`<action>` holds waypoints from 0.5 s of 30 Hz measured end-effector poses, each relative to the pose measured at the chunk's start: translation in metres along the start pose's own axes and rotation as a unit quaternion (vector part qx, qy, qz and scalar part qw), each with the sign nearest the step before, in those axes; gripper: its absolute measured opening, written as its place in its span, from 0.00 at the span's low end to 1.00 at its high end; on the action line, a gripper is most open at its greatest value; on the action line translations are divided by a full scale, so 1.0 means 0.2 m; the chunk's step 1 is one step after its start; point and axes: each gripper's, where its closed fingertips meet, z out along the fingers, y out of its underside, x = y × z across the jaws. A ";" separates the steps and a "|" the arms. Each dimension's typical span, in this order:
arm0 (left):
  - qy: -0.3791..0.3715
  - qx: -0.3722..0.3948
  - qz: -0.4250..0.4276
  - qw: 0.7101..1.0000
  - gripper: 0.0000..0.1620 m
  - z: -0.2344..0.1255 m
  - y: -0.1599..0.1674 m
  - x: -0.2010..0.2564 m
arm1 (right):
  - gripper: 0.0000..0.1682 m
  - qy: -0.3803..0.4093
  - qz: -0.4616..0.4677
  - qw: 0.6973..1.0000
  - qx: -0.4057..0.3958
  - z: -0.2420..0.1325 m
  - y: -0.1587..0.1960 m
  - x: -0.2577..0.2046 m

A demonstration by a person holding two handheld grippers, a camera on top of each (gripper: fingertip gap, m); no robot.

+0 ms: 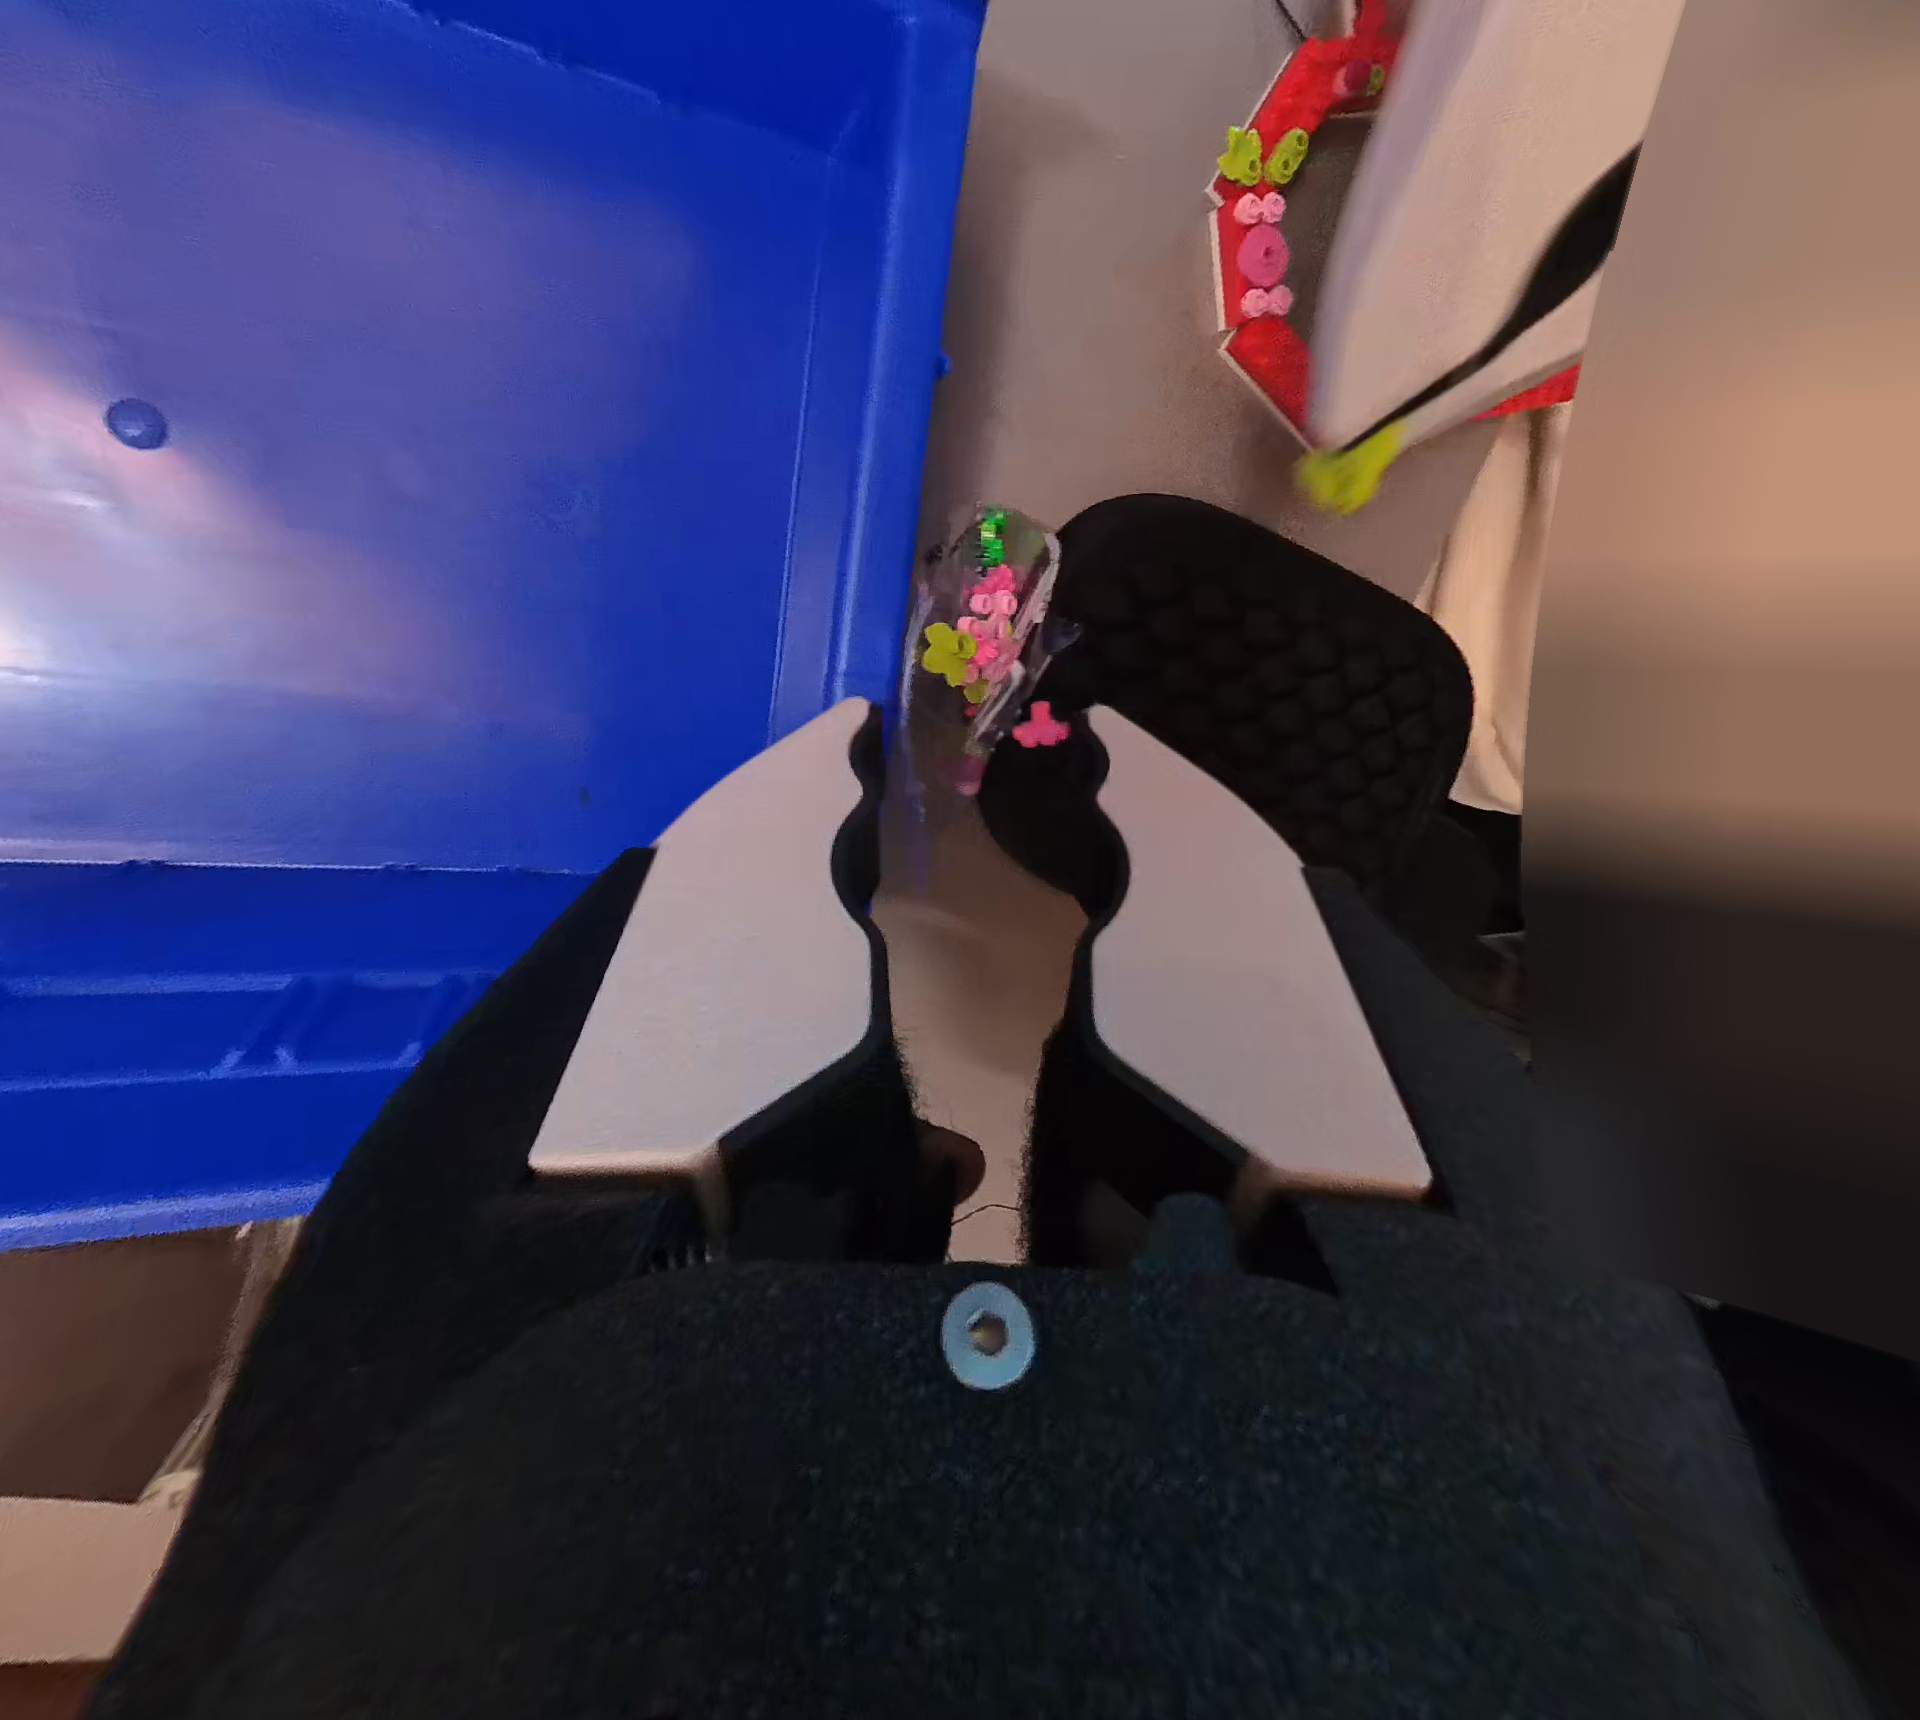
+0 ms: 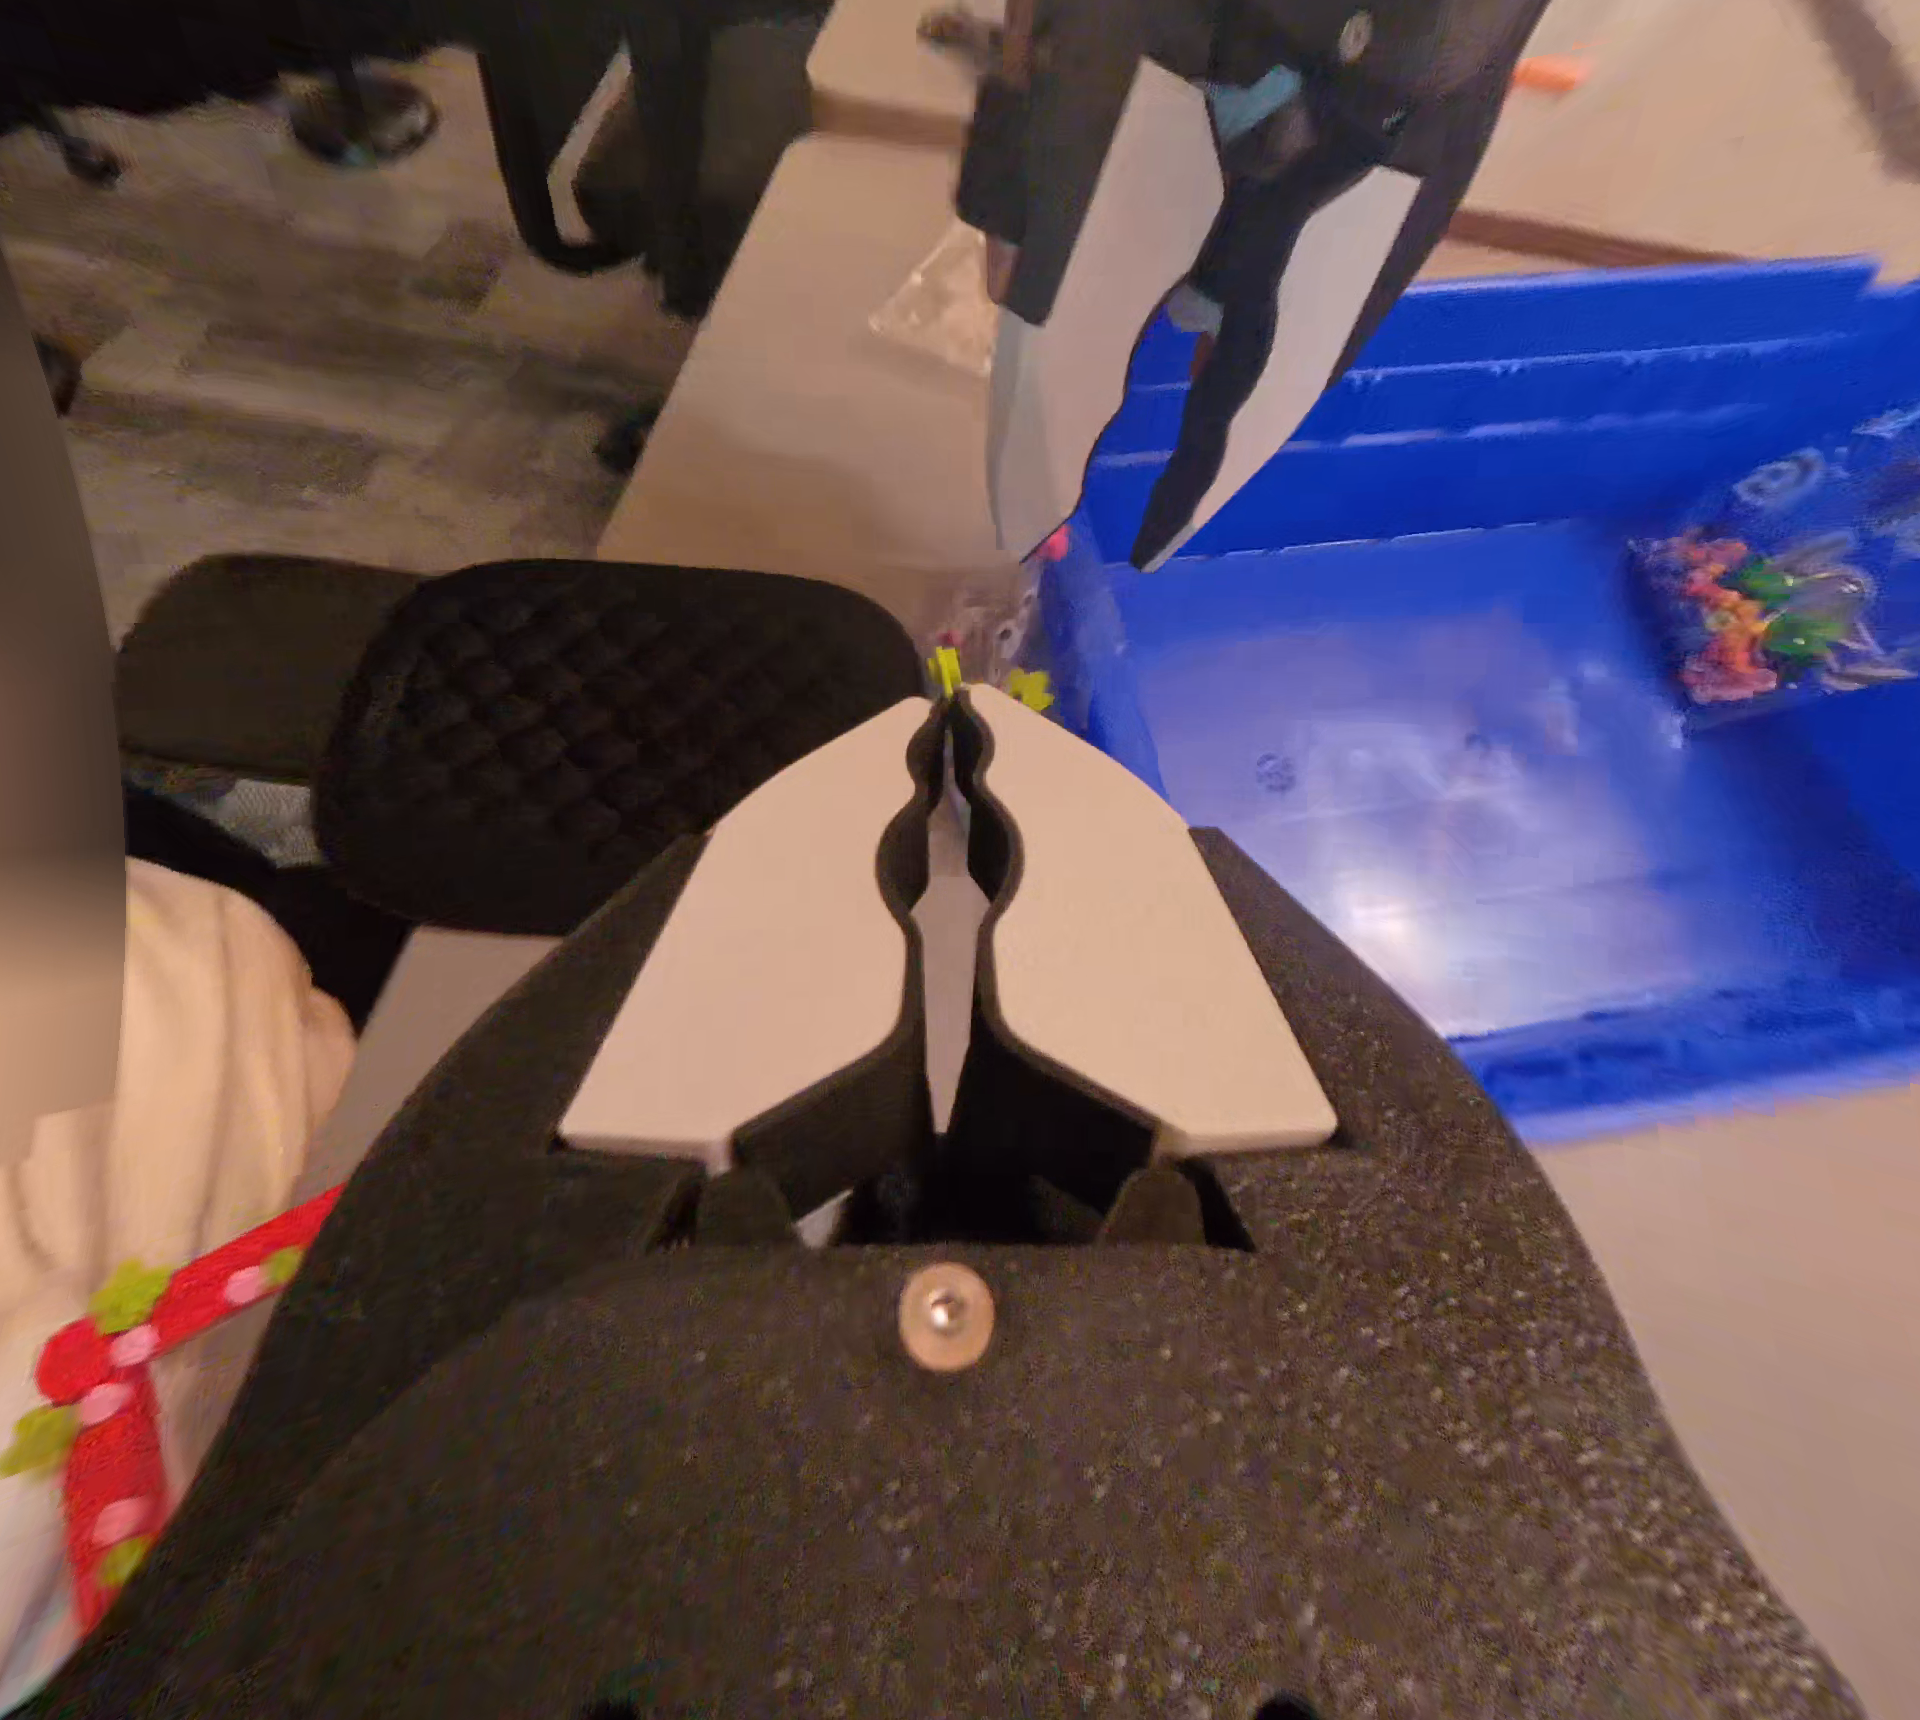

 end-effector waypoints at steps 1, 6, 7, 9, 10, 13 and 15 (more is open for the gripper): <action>-0.007 0.004 0.004 1.000 0.20 0.00 0.00 -0.01 | 0.01 0.002 -0.011 1.000 -0.019 0.06 -0.01 0.05; -0.009 0.011 0.014 1.000 0.20 -0.02 0.01 -0.03 | 0.01 -0.006 -0.030 0.993 -0.114 0.22 0.03 0.16; -0.010 0.010 0.016 1.000 0.20 -0.02 0.01 -0.04 | 0.01 -0.006 -0.034 0.992 -0.122 0.24 0.04 0.18; -0.006 0.006 0.018 1.000 0.20 -0.01 0.02 -0.04 | 0.01 -0.007 -0.032 0.993 -0.115 0.26 0.01 0.19; -0.005 0.007 0.020 1.000 0.20 0.00 0.02 -0.04 | 0.01 -0.011 -0.031 0.994 -0.109 0.27 0.00 0.19; -0.002 0.010 0.024 1.000 0.20 0.02 0.01 -0.04 | 0.01 -0.015 -0.040 0.993 -0.110 0.29 -0.01 0.18; 0.002 0.015 0.024 1.000 0.20 0.02 0.00 -0.04 | 0.00 -0.021 -0.042 0.992 -0.121 0.30 0.01 0.17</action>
